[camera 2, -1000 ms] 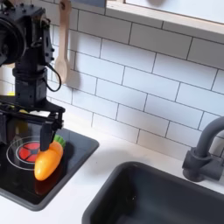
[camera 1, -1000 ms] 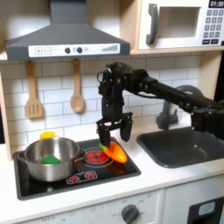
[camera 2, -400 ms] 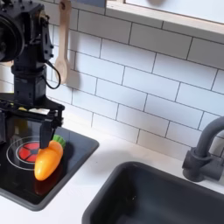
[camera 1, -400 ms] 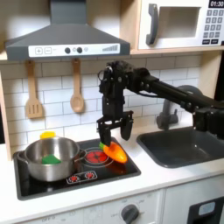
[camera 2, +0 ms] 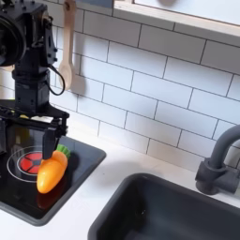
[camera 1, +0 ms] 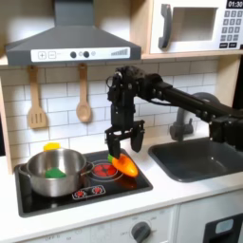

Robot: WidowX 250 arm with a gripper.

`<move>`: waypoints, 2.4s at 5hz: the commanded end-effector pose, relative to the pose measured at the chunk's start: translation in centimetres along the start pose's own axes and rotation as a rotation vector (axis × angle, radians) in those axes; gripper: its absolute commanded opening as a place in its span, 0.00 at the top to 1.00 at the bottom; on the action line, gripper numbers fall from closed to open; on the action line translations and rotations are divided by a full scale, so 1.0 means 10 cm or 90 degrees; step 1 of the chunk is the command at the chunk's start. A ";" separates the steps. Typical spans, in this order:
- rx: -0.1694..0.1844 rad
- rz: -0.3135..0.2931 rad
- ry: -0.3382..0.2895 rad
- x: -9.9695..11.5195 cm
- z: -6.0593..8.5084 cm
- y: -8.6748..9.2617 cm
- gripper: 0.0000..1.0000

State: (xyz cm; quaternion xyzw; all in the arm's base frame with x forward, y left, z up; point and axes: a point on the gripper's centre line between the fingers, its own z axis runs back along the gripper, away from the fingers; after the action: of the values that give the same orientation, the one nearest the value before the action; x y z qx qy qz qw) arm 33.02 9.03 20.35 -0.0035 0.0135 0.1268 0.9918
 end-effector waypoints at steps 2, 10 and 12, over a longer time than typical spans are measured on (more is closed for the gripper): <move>0.019 -0.008 -0.001 0.00 -0.14 0.03 0.00; 0.033 0.039 0.014 0.15 -0.38 -0.28 0.00; 0.037 0.059 0.023 0.28 -0.44 -0.30 0.00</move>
State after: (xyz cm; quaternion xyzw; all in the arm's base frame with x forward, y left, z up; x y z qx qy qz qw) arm 36.37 6.65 15.80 0.0235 0.0357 0.1727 0.9840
